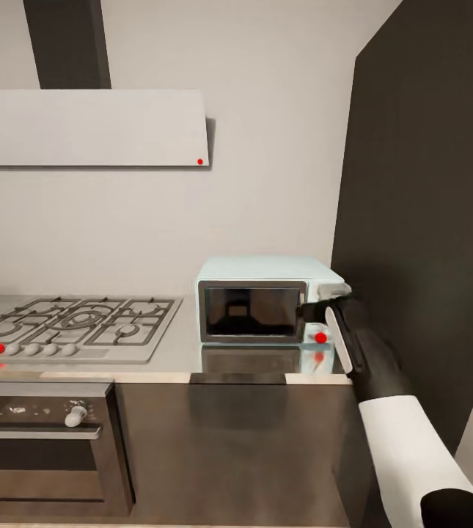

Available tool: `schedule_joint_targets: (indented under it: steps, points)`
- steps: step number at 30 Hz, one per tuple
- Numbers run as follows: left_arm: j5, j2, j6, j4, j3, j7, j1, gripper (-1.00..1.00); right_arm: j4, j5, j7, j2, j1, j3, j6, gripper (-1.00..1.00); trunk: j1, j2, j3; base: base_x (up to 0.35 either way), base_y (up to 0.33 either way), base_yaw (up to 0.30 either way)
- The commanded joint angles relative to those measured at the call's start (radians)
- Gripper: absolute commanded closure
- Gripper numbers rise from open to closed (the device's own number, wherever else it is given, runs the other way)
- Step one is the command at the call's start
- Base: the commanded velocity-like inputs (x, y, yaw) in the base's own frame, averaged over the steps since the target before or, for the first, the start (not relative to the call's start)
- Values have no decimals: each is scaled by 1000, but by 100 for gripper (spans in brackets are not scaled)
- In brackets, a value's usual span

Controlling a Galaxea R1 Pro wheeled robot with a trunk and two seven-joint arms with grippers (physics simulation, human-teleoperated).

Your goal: In the kitchen, take the popcorn bag from the countertop, put it into the microwave, and heat it until the popcorn is cooked so the cooked popcorn ends up inside the bag.

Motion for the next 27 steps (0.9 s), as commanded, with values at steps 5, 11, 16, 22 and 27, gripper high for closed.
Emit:
schedule_joint_targets:
  steps: [5,11,16,22,27]
  points:
    - [6,0,-2,0,1,0,0,-100,9,2,-51,48,-3,-2,-170,-100,0,-1,-1,0,0,0]
    - [6,0,-2,-2,1,-1,0,-100,68,-4,-88,80,-1,0,-387,-100,0,-1,-1,0,0,0]
    - [6,0,-2,-2,2,-1,0,-100,170,-1,-122,80,-3,3,-536,-100,0,-1,-1,0,0,0]
    - [6,0,-2,-2,1,-1,0,-100,324,-2,-121,71,-3,3,-607,-100,0,-1,-1,0,0,0]
    - [6,0,-2,-2,2,-1,0,-100,378,-3,-118,70,-3,3,-644,-100,0,-1,-1,0,0,0]
